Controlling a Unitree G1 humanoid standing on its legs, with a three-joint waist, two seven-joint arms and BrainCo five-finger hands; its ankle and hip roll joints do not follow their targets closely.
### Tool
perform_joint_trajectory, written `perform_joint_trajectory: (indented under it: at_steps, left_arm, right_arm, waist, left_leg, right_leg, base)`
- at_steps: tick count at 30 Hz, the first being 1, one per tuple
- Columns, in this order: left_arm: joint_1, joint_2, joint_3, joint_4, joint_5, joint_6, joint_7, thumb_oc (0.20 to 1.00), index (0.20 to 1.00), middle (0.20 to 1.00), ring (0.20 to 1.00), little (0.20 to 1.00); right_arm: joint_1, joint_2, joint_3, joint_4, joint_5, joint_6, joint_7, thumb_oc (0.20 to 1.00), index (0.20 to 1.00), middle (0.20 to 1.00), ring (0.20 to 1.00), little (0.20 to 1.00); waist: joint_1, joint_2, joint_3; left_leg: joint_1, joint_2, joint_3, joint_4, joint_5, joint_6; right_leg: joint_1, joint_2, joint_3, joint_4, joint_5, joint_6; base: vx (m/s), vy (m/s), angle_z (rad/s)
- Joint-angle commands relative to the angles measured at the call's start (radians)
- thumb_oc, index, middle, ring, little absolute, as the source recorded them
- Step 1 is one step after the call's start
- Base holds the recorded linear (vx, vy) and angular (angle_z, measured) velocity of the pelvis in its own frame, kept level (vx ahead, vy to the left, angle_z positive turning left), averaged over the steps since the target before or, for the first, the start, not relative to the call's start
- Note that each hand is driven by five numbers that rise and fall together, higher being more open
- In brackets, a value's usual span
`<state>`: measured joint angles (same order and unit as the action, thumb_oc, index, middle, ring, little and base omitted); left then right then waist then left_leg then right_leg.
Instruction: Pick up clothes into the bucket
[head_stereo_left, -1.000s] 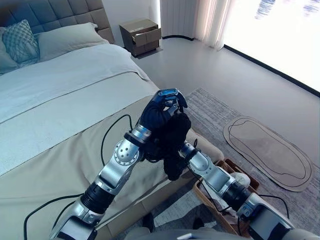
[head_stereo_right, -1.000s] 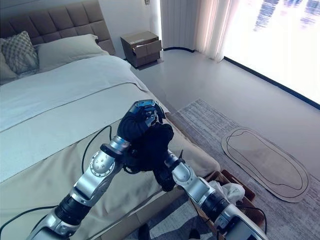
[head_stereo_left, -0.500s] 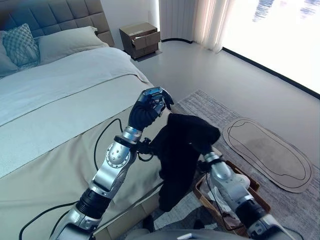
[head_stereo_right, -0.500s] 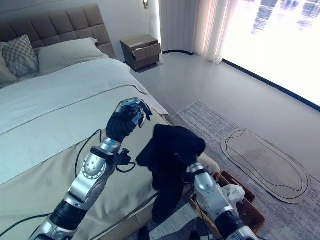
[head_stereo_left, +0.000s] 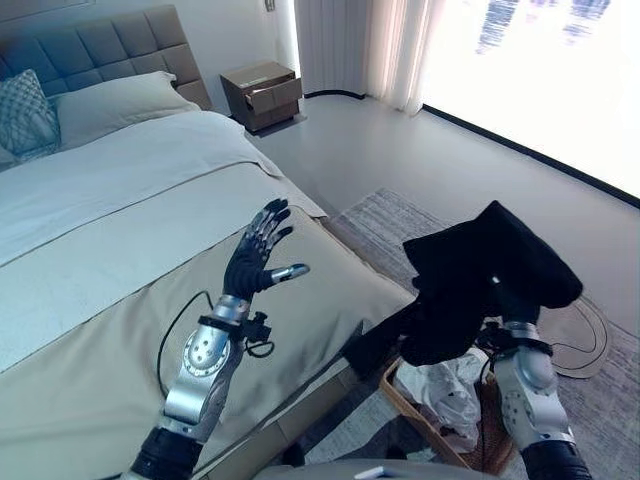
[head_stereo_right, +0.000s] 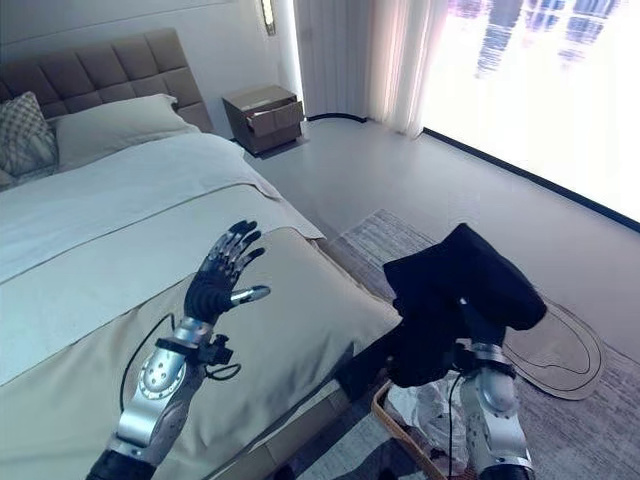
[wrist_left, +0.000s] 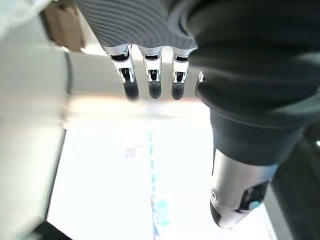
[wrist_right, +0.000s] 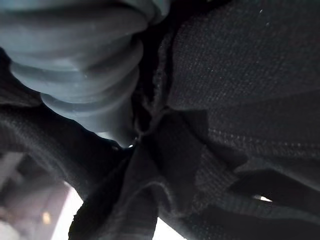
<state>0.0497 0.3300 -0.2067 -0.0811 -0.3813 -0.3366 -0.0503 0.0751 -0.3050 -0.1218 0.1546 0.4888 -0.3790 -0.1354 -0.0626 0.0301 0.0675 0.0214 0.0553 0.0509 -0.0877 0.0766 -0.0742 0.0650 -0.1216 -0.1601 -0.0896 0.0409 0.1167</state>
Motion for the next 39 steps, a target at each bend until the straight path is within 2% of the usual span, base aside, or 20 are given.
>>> perform_joint_trajectory:
  at_steps: [1, 6, 7, 10, 16, 19, 23, 25, 28, 29, 30, 34, 35, 38, 39]
  left_arm:
    - [-0.008, 0.016, 0.063, 0.061, -0.016, -0.066, -0.018, 1.0, 1.0, 1.0, 1.0, 1.0]
    - [0.032, -0.001, 0.1, 0.125, -0.004, -0.071, -0.013, 1.0, 1.0, 1.0, 1.0, 1.0]
    - [0.048, -0.004, 0.119, 0.156, 0.01, -0.073, -0.012, 1.0, 1.0, 1.0, 1.0, 1.0]
    - [0.081, -0.017, 0.145, 0.196, -0.003, -0.07, -0.024, 1.0, 1.0, 1.0, 1.0, 1.0]
    - [0.109, -0.004, 0.142, 0.199, -0.029, -0.075, -0.062, 1.0, 1.0, 1.0, 1.0, 1.0]
    - [0.102, 0.003, 0.122, 0.192, -0.041, -0.078, -0.07, 1.0, 1.0, 1.0, 1.0, 1.0]
    - [0.065, 0.021, 0.071, 0.171, -0.059, -0.095, -0.069, 1.0, 1.0, 1.0, 1.0, 1.0]
    - [0.057, 0.023, 0.064, 0.162, -0.064, -0.1, -0.066, 1.0, 1.0, 1.0, 1.0, 1.0]
    - [0.026, 0.037, 0.044, 0.115, -0.079, -0.126, -0.045, 1.0, 1.0, 1.0, 1.0, 1.0]
    - [0.024, 0.036, 0.046, 0.115, -0.08, -0.126, -0.045, 1.0, 1.0, 1.0, 1.0, 1.0]
    - [0.008, 0.047, 0.036, 0.078, -0.089, -0.135, -0.036, 1.0, 1.0, 1.0, 1.0, 1.0]
    - [-0.024, 0.061, 0.019, 0.036, -0.093, -0.153, -0.016, 1.0, 1.0, 1.0, 1.0, 1.0]
    - [-0.043, 0.076, 0.007, 0.001, -0.097, -0.165, 0.0, 1.0, 1.0, 1.0, 1.0, 1.0]
    - [-0.061, 0.089, 0.003, -0.029, -0.095, -0.176, 0.019, 1.0, 1.0, 1.0, 1.0, 1.0]
    - [-0.076, 0.098, -0.002, -0.051, -0.103, -0.183, 0.035, 1.0, 1.0, 1.0, 1.0, 1.0]
  right_arm:
    - [-0.046, 0.004, -0.123, -0.132, 0.039, -0.141, -0.018, 0.2, 0.2, 0.2, 0.2, 0.2]
    - [-0.012, -0.022, -0.183, -0.177, 0.002, -0.145, -0.03, 0.2, 0.2, 0.2, 0.2, 0.2]
    - [-0.002, -0.039, -0.229, -0.137, 0.003, -0.149, -0.036, 0.2, 0.2, 0.2, 0.2, 0.2]
    - [0.016, -0.052, -0.271, -0.127, 0.009, -0.154, -0.036, 0.2, 0.2, 0.2, 0.2, 0.2]
    - [0.001, -0.1, -0.307, -0.05, 0.042, -0.158, -0.041, 0.2, 0.2, 0.2, 0.2, 0.2]
    - [-0.018, -0.106, -0.298, -0.055, 0.044, -0.158, -0.042, 0.2, 0.2, 0.2, 0.2, 0.2]
    - [-0.083, -0.124, -0.244, -0.035, 0.04, -0.149, -0.048, 0.2, 0.2, 0.2, 0.2, 0.2]
    - [-0.099, -0.13, -0.23, -0.021, 0.033, -0.147, -0.058, 0.2, 0.2, 0.2, 0.2, 0.2]
    - [-0.176, -0.159, -0.17, 0.032, -0.01, -0.139, -0.107, 0.2, 0.2, 0.2, 0.2, 0.2]
    - [-0.182, -0.16, -0.169, 0.036, -0.011, -0.14, -0.109, 0.2, 0.2, 0.2, 0.2, 0.2]
    - [-0.214, -0.172, -0.144, 0.067, -0.016, -0.137, -0.125, 0.2, 0.2, 0.2, 0.2, 0.2]
    - [-0.279, -0.192, -0.107, 0.14, -0.027, -0.14, -0.169, 0.2, 0.2, 0.2, 0.2, 0.2]
    - [-0.31, -0.201, -0.086, 0.183, -0.038, -0.135, -0.194, 0.2, 0.2, 0.2, 0.2, 0.2]
    - [-0.357, -0.214, -0.06, 0.247, -0.036, -0.131, -0.215, 0.2, 0.2, 0.2, 0.2, 0.2]
    - [-0.394, -0.229, -0.03, 0.294, -0.035, -0.123, -0.23, 0.2, 0.2, 0.2, 0.2, 0.2]
  waist:
    - [0.0, -0.073, -0.032]
    - [-0.006, -0.077, -0.03]
    - [-0.011, -0.078, -0.027]
    - [-0.017, -0.077, -0.021]
    - [-0.031, -0.063, 0.011]
    - [-0.04, -0.049, 0.038]
    - [-0.054, -0.019, 0.116]
    - [-0.053, -0.013, 0.135]
    - [-0.045, 0.006, 0.208]
    - [-0.045, 0.006, 0.208]
    - [-0.041, 0.008, 0.242]
    - [-0.037, 0.009, 0.282]
    - [-0.033, 0.011, 0.314]
    - [-0.03, 0.016, 0.328]
    - [-0.028, 0.018, 0.34]
  left_leg:
    - [0.022, -0.012, -0.027, 0.02, -0.056, 0.025]
    - [0.023, -0.011, -0.021, 0.022, -0.058, 0.026]
    - [0.021, -0.01, -0.019, 0.023, -0.059, 0.026]
    - [0.016, -0.009, -0.016, 0.028, -0.06, 0.027]
    - [-0.016, -0.015, -0.004, 0.063, -0.073, 0.037]
    - [-0.028, -0.018, 0.001, 0.088, -0.094, 0.042]
    - [-0.085, -0.03, 0.023, 0.15, -0.108, 0.047]
    - [-0.1, -0.031, 0.032, 0.162, -0.11, 0.047]
    - [-0.167, -0.036, 0.058, 0.198, -0.111, 0.048]
    - [-0.172, -0.035, 0.059, 0.202, -0.112, 0.048]
    - [-0.213, -0.035, 0.063, 0.233, -0.115, 0.048]
    - [-0.304, -0.029, 0.062, 0.313, -0.134, 0.048]
    - [-0.355, -0.026, 0.057, 0.355, -0.14, 0.048]
    - [-0.438, -0.025, 0.053, 0.418, -0.154, 0.048]
    - [-0.51, -0.023, 0.051, 0.473, -0.166, 0.045]
  right_leg:
    - [-0.052, -0.024, -0.014, 0.069, 0.039, 0.03]
    - [-0.054, -0.02, -0.008, 0.07, 0.041, 0.029]
    - [-0.059, -0.018, -0.004, 0.071, 0.041, 0.029]
    - [-0.07, -0.017, 0.004, 0.076, 0.042, 0.03]
    - [-0.11, -0.02, 0.029, 0.103, 0.04, 0.03]
    - [-0.131, -0.022, 0.047, 0.13, 0.024, 0.029]
    - [-0.206, -0.033, 0.082, 0.189, 0.02, 0.031]
    - [-0.226, -0.034, 0.09, 0.2, 0.022, 0.032]
    - [-0.316, -0.034, 0.115, 0.242, 0.029, 0.036]
    - [-0.322, -0.034, 0.118, 0.247, 0.029, 0.036]
    - [-0.363, -0.036, 0.123, 0.272, 0.029, 0.034]
    - [-0.447, -0.041, 0.127, 0.333, 0.018, 0.024]
    - [-0.493, -0.045, 0.13, 0.367, 0.014, 0.018]
    - [-0.568, -0.045, 0.132, 0.421, 0.001, 0.01]
    - [-0.628, -0.048, 0.134, 0.465, -0.01, 0.003]
  base:
    - [-0.02, -0.013, -0.04]
    - [-0.01, -0.009, -0.04]
    - [-0.01, -0.006, -0.03]
    - [-0.01, -0.009, -0.09]
    - [-0.04, -0.013, -0.12]
    - [-0.08, 0.013, -0.15]
    - [-0.14, 0.029, -0.22]
    - [-0.12, 0.022, -0.27]
    - [-0.18, 0.021, -0.27]
    - [-0.17, -0.018, -0.29]
    - [-0.1, -0.024, -0.15]
    - [-0.16, -0.049, -0.05]
    - [-0.14, -0.044, 0.0]
    - [-0.15, -0.046, 0.1]
    - [-0.09, -0.031, 0.1]
